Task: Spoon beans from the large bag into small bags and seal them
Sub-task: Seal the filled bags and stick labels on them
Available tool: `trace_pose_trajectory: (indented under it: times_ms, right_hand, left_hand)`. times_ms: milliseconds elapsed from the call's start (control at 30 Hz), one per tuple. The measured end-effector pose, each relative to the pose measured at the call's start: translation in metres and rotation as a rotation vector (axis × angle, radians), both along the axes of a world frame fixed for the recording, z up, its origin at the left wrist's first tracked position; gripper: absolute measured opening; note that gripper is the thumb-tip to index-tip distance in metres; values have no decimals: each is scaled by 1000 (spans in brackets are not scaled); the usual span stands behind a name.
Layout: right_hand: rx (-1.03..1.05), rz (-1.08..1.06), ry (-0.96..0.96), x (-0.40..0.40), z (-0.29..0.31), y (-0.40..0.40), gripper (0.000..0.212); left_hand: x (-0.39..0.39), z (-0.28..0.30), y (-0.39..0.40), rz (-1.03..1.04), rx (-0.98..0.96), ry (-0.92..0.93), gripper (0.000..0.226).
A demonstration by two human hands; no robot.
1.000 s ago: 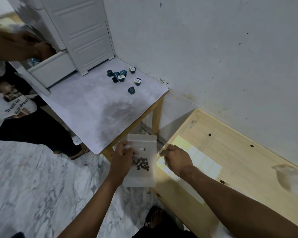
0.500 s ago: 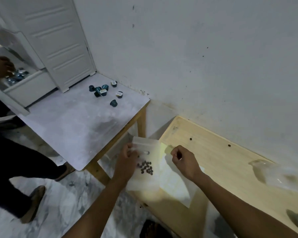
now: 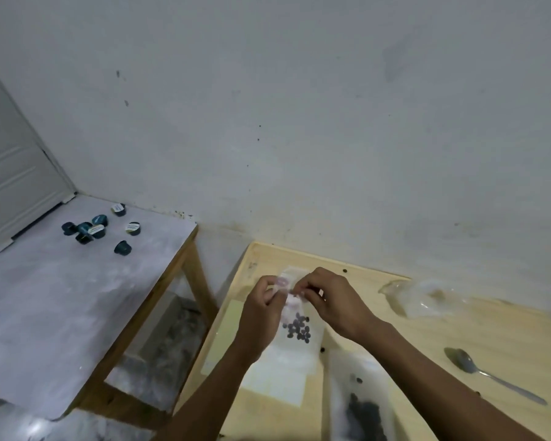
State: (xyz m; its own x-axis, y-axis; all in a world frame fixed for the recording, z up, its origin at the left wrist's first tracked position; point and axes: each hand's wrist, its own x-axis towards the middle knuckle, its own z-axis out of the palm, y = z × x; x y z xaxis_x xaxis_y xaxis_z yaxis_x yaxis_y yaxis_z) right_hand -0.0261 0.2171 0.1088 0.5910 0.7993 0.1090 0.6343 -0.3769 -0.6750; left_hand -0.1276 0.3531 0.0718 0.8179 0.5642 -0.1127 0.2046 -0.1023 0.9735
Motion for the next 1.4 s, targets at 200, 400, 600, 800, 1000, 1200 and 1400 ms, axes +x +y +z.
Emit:
trace_pose_trajectory:
  times_ms: [200,400,600,800,1000,1200,1400]
  right_hand:
    - [-78,-65,-71,8,9,-14,16]
    - [-146,-51,-32,6,18,-14,15]
    - [-179,-58,-108,4,17,-11,24]
    - [28,-289,-142,1,4,-14,61]
    - [237,-389,537,0,0,-19,27]
    - [319,-334,656,-2,5,-19,12]
    - [286,-275,623,-3,6,-18,12]
  left_hand:
    - [16,-2,-13,-38,-113,-13,14]
    - [17,-7,-15,-68,-135,35,17]
    - [14,-6,-17,-71,-234,13,22]
    - [14,6,-17,81,-213,-47,20]
    - [14,9,-13,53,-313,-123,12]
    - [14,13,-14,-46,-300,-219,28]
    - [16,14,-13,-26,-357,-201,19]
